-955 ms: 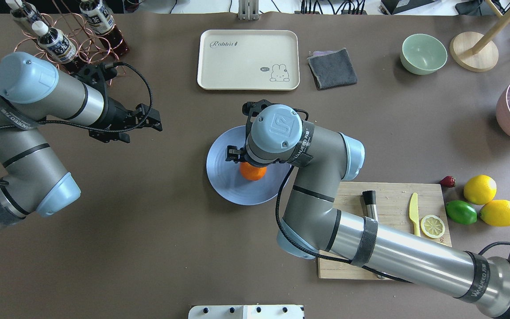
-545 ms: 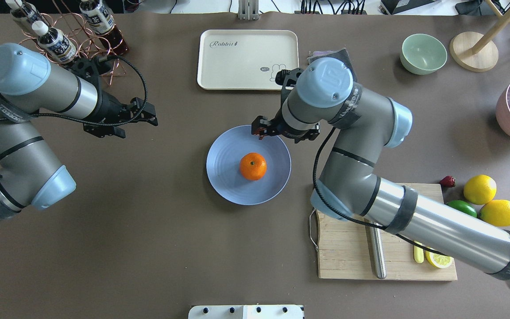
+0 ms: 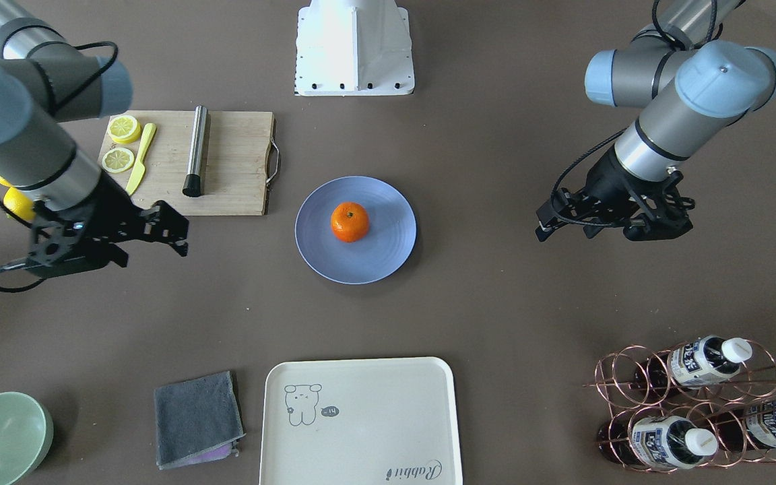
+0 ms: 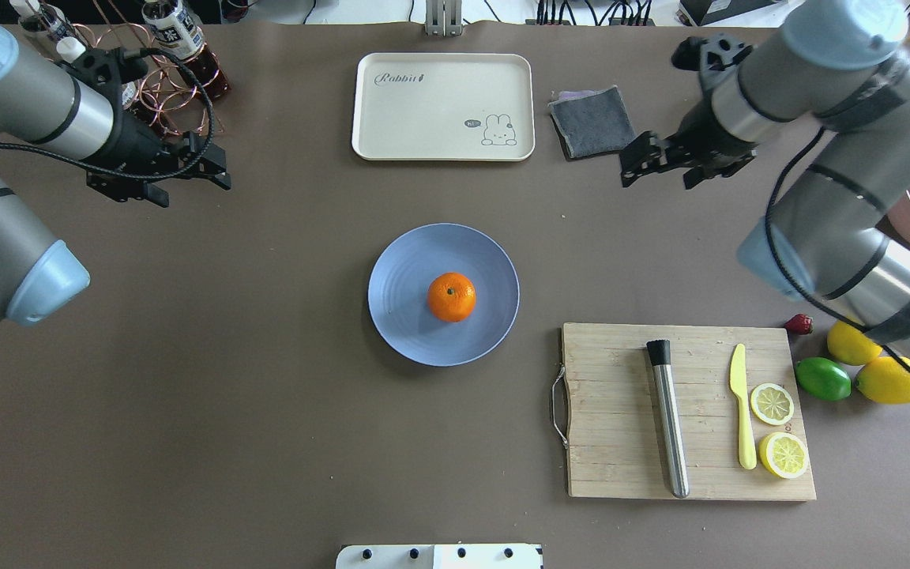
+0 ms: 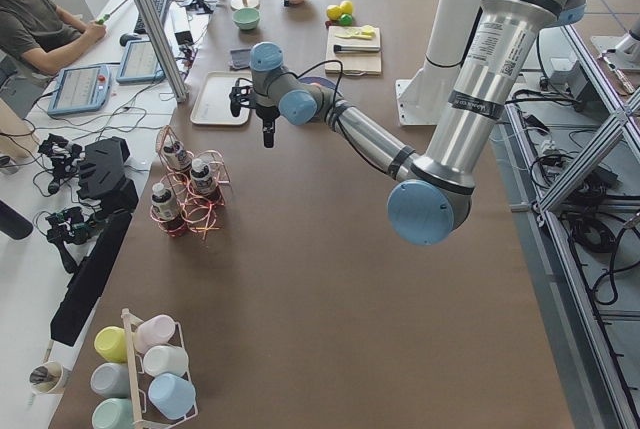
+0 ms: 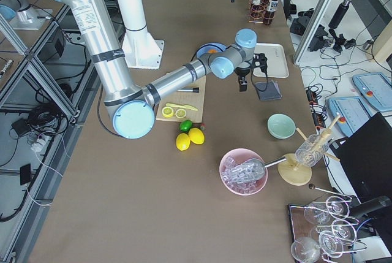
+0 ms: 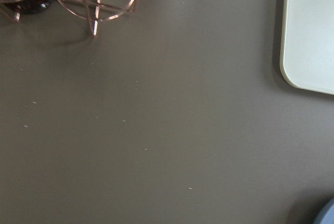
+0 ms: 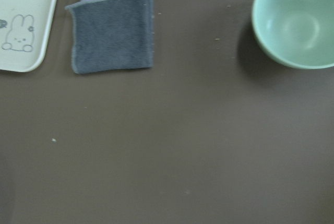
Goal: Pick orange to plate
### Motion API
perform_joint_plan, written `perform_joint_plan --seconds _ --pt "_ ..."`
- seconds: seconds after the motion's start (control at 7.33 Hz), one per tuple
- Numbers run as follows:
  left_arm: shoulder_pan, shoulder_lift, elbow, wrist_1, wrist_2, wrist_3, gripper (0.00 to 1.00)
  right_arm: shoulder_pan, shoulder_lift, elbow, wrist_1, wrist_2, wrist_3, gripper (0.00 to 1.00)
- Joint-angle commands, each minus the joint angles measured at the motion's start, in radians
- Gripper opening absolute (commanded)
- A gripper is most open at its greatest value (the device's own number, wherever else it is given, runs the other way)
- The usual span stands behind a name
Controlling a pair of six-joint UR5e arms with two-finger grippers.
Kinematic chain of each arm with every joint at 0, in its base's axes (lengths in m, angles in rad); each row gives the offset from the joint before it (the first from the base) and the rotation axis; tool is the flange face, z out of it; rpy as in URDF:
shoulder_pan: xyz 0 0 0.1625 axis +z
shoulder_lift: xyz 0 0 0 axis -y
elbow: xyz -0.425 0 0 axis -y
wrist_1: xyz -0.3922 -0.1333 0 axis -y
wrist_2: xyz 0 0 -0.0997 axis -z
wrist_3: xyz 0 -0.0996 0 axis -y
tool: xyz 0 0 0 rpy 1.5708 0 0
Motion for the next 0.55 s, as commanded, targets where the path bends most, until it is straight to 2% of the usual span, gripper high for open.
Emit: perform_joint_plan --seconds 0.0,0.14,0.41 --pt "-0.187 0.089 -0.036 0.216 -0.009 0.444 0.97 0.220 -0.087 -0.016 -0.256 0.040 -0.520 1.00" --pt "-0.292 0.147 -0.010 0.223 -0.015 0.579 0.97 0.315 -0.085 -0.066 -0.347 0.037 -0.722 1.00" --pt "-0.497 0.189 0.153 0.223 -0.143 0.891 0.97 0.426 -0.087 -0.195 -0.357 0.037 -0.933 1.00"
